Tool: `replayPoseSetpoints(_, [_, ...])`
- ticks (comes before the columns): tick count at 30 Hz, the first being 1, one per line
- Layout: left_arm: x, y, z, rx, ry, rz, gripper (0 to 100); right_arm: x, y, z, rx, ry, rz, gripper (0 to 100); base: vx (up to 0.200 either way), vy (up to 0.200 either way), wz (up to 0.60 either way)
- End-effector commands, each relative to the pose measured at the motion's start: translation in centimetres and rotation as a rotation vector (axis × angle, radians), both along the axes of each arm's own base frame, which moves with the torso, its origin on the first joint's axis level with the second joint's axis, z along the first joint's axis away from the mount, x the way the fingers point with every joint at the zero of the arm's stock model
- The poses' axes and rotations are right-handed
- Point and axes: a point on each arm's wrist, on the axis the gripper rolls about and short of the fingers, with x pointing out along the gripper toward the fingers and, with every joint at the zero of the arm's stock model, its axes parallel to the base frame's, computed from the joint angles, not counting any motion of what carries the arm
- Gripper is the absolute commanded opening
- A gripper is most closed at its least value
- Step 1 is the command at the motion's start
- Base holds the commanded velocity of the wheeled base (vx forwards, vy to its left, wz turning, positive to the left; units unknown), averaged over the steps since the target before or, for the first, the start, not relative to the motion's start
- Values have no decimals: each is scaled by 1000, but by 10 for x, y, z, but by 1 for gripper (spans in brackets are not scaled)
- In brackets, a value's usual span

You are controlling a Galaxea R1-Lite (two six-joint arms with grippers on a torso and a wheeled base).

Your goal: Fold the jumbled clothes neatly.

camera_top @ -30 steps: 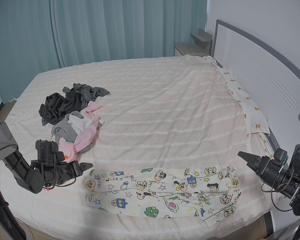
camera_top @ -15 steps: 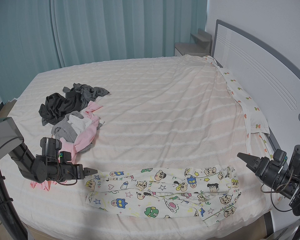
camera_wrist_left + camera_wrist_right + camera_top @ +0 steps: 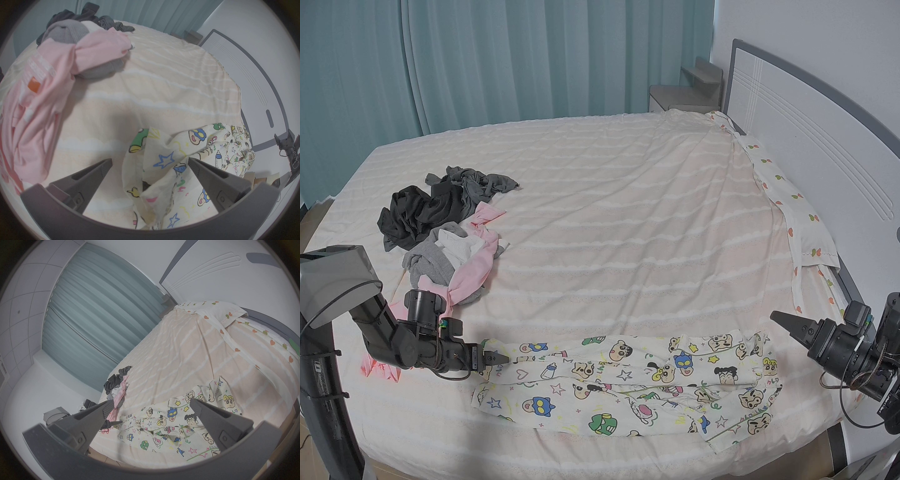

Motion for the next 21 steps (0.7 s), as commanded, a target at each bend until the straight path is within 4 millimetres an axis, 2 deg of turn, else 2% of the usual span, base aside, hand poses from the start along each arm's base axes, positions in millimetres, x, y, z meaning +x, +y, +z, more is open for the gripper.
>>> replayPoseSetpoints(1, [1, -5, -15, -18, 38, -25, 100, -1, 1, -1, -4, 5, 7, 100, 0, 0, 0])
replayPoseSetpoints(18, [7, -10, -19, -37, 41, -36, 100, -1, 1, -3, -3, 13, 10, 100, 0, 0, 0])
replayPoseSetpoints(19, [6, -10, -19, -37, 41, -37, 0, -1, 1, -3, -3, 13, 10, 100, 0, 0, 0])
replayPoseSetpoints(21, [6, -10, -19, -37, 46, -37, 0, -1, 1, -3, -5, 12, 10, 100, 0, 0, 0])
